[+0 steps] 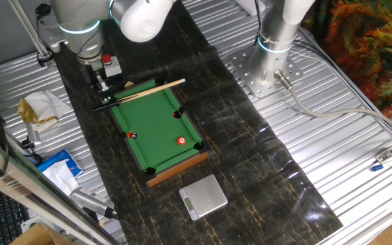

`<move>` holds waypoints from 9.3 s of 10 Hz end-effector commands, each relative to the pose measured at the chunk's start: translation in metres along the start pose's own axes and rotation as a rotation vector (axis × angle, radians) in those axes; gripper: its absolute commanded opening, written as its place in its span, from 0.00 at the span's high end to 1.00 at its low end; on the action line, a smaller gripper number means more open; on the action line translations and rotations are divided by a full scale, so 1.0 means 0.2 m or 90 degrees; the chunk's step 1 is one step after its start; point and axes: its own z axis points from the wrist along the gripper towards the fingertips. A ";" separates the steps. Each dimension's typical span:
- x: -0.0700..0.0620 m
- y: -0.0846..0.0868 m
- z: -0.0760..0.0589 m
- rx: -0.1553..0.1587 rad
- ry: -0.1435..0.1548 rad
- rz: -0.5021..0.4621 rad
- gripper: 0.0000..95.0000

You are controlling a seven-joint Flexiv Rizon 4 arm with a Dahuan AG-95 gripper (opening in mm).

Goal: Hit the pool ball

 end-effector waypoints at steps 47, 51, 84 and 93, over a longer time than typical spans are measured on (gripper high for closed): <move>-0.05 0.07 0.16 0.016 -0.028 -1.605 0.60; 0.00 0.08 0.19 0.015 -0.011 -1.596 0.80; 0.01 -0.24 -0.13 0.192 0.172 -1.107 1.00; -0.06 -0.23 -0.17 0.173 0.122 -1.133 1.00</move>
